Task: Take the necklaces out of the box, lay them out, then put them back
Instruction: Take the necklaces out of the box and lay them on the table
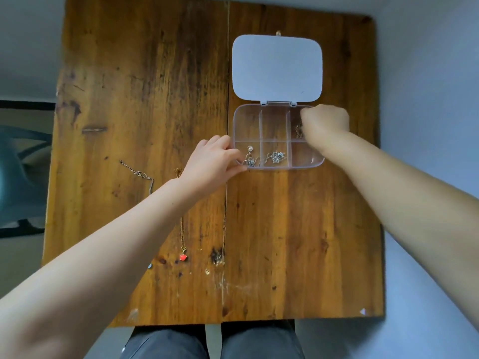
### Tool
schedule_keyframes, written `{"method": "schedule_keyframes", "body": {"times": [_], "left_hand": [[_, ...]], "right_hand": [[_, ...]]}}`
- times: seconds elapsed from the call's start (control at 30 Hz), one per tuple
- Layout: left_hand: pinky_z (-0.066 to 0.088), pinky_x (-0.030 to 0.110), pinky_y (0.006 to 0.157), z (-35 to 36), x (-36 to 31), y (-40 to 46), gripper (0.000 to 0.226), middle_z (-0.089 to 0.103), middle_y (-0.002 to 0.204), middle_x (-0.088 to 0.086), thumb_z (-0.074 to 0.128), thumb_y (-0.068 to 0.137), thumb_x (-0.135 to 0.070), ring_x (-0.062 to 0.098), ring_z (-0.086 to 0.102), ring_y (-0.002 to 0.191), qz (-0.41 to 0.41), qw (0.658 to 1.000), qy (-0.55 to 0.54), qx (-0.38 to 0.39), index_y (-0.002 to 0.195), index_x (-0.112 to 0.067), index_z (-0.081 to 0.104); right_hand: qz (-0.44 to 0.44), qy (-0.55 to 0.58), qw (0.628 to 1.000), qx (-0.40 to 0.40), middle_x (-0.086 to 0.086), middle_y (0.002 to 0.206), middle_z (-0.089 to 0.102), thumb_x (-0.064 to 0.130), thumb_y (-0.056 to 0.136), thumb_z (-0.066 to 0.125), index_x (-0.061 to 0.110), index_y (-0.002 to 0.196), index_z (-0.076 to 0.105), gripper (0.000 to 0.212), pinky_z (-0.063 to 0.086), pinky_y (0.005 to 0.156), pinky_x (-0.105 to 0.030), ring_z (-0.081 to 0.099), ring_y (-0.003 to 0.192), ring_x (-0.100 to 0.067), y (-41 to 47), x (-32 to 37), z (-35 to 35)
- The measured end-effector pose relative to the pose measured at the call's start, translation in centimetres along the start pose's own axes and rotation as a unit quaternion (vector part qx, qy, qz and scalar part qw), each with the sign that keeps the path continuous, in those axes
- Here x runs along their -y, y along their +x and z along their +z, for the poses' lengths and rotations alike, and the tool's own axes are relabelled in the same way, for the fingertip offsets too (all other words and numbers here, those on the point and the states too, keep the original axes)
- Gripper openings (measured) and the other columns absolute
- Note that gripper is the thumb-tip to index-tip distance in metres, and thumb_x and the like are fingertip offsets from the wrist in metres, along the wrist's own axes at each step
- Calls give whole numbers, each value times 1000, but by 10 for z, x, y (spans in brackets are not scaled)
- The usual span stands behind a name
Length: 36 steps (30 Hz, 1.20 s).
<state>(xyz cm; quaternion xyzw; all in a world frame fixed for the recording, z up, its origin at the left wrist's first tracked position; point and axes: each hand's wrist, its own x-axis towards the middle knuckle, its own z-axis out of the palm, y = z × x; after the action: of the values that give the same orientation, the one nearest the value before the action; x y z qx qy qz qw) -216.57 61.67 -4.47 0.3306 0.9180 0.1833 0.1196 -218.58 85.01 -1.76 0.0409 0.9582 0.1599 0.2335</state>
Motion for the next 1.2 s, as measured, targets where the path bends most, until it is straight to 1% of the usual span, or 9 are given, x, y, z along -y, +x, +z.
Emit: {"method": "schedule_keyframes", "body": {"times": [0.17,0.3,0.43,0.5,0.57,0.7,0.83,1.07,1.2], "left_hand": [[32,34,73,1,-4,-3,23,54,89,6,61,86,-37,27,50,89,-23,1000,-5,-1,94,-16,68],[36,39,80,-3,-10,-5,27,53,93,6,60,86,-39,27,49,95,-45,999,11,-6,102,-18,66],[42,37,86,-22,-35,-1,43,57,114,12,63,86,-27,30,52,106,-28,991,-95,-91,125,-12,53],[37,25,100,-39,-54,1,47,48,135,3,59,89,-22,16,43,126,1,967,-245,-77,133,-15,46],[38,11,93,-54,-68,-2,28,53,125,-11,53,93,-20,-5,46,115,11,942,-334,-26,121,-20,55],[45,26,67,-73,-51,-26,33,68,78,0,44,97,-30,18,57,71,-22,911,-410,27,75,-13,62],[49,43,88,-79,-10,-59,43,64,63,1,44,94,-43,41,60,82,-72,879,-465,84,62,-17,57],[43,18,58,-65,46,-64,40,53,57,-6,54,88,-48,2,47,52,-122,916,-330,193,63,-17,55],[38,22,53,-47,51,-49,36,52,60,-4,56,88,-44,8,46,53,-71,931,-244,264,63,-18,55]], "right_hand": [[-11,-36,999,13,-7,63,46,-5,85,52,6,84,63,15,23,45,-26,47,64,-25,-2,-1,1],[-4,232,973,-10,-9,92,64,15,92,54,11,101,62,13,43,54,-28,59,77,-26,-13,-12,-14],[-94,585,805,29,-3,94,70,18,92,57,21,99,62,9,52,54,-16,69,73,-9,-61,-18,-45],[-145,650,746,19,-1,94,71,17,93,56,21,102,64,13,54,59,-17,70,80,-11,-88,-10,-53],[-157,707,690,-9,3,89,71,15,94,54,21,103,65,16,55,61,-19,69,81,-12,-108,-1,-57],[-105,827,552,7,2,78,68,19,91,50,21,93,66,16,49,55,-20,64,70,-12,-135,15,-52],[-60,887,453,61,1,68,61,18,92,46,19,77,64,24,43,47,-19,54,58,-11,-159,43,-30],[203,869,437,111,-6,84,75,13,95,52,7,97,61,11,54,57,-19,72,73,-16,-220,137,40],[318,853,394,126,-7,94,75,16,94,56,10,98,61,9,54,61,-25,72,86,-21,-245,185,71]]}}
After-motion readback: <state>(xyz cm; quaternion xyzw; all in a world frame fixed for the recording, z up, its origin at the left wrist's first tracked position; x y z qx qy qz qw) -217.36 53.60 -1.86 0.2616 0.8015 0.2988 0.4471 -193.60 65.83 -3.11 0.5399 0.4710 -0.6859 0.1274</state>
